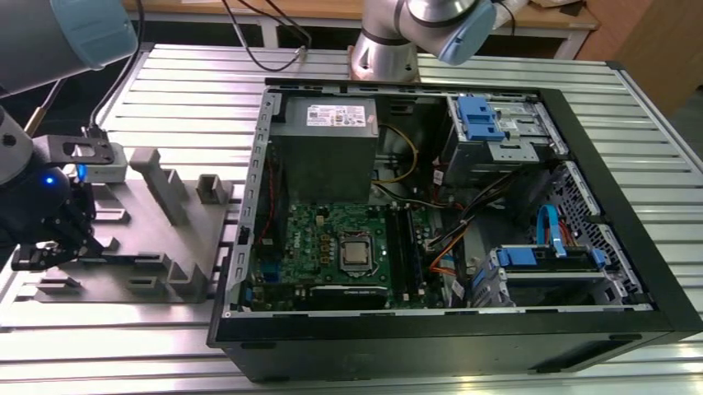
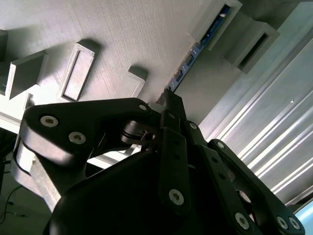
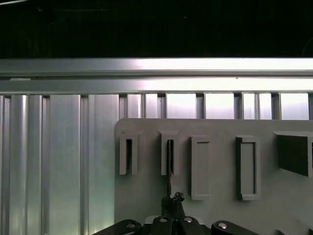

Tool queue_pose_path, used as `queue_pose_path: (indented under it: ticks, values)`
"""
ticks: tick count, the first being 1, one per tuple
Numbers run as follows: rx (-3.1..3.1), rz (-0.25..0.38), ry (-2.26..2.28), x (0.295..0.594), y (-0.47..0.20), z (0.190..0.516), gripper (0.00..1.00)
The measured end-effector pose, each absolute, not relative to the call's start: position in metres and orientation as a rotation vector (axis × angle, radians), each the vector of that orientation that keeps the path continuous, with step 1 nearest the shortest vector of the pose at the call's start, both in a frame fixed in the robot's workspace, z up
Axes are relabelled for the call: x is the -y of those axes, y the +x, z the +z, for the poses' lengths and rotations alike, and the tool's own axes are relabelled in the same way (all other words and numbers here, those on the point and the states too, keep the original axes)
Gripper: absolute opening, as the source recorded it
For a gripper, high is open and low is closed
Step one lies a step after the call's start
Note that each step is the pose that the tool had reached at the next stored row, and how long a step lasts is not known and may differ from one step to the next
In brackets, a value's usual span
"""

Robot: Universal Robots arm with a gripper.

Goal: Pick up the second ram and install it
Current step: 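Pick up the second ram and move it above second insertion slot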

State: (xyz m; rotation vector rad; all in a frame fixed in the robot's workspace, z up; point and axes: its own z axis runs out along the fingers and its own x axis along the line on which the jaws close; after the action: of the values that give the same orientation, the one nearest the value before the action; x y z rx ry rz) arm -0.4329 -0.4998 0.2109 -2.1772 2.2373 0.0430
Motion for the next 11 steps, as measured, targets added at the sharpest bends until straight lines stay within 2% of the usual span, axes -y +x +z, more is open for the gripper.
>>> queue_pose_path:
  ticks: [7,8,9,11]
  values:
    - [-2.237,0.043,-2.177,0.4998,-0.433,0.2109,0.08]
    - [-2.237,0.043,-2.177,0.4998,-0.433,0.2109,0.13]
    - [-2.237,0.043,-2.177,0.4998,-0.433,0.2108,0.13]
    - [-2.237,0.043,-2.177,0.4998,-0.4331,0.2107,0.27]
